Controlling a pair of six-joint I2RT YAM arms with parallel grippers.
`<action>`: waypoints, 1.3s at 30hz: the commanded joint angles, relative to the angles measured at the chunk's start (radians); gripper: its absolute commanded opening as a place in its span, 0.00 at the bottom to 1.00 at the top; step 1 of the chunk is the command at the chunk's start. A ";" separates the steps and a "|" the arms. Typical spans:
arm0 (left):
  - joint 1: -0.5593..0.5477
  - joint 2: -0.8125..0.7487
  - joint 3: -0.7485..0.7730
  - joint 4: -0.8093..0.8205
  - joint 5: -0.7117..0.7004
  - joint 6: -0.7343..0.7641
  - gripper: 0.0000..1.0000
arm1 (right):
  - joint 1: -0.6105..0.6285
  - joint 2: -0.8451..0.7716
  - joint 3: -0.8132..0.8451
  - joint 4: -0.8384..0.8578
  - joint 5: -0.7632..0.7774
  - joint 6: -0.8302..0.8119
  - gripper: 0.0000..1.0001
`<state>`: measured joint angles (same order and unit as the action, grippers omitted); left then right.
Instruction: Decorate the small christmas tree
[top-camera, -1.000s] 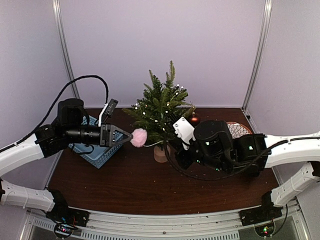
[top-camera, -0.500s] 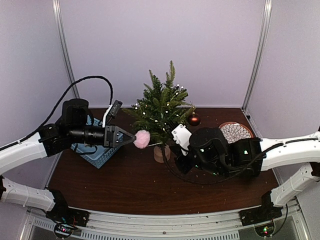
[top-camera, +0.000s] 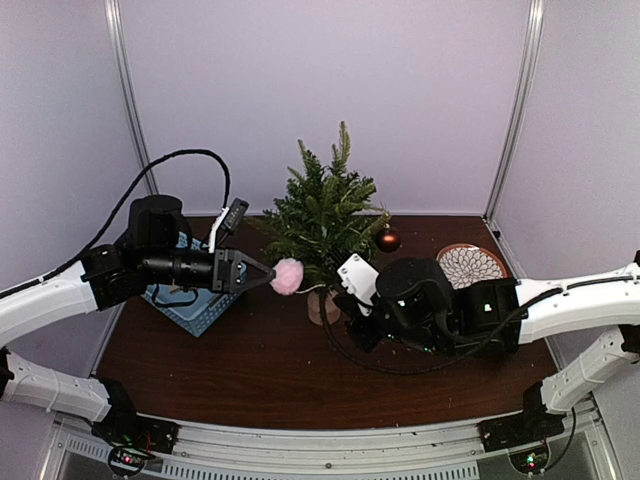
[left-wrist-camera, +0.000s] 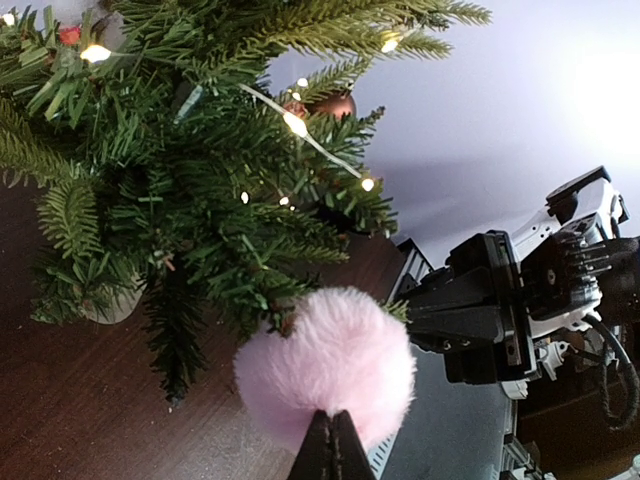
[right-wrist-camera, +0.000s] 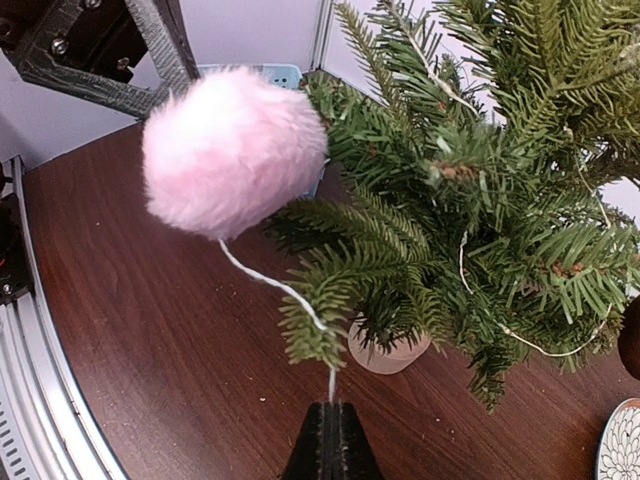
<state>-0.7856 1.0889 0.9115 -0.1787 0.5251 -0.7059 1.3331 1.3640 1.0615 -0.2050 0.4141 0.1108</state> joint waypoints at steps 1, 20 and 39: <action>-0.005 0.003 0.033 0.047 -0.014 0.019 0.00 | 0.004 0.023 0.057 0.006 -0.027 -0.042 0.00; -0.005 -0.002 0.029 0.018 -0.022 0.033 0.00 | 0.028 0.084 0.212 -0.093 -0.009 -0.146 0.00; -0.005 0.010 0.039 0.007 -0.017 0.045 0.00 | -0.019 0.050 0.213 -0.102 0.015 -0.052 0.00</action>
<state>-0.7868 1.0977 0.9131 -0.1936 0.5125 -0.6785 1.3369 1.4445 1.2716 -0.2977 0.4122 0.0013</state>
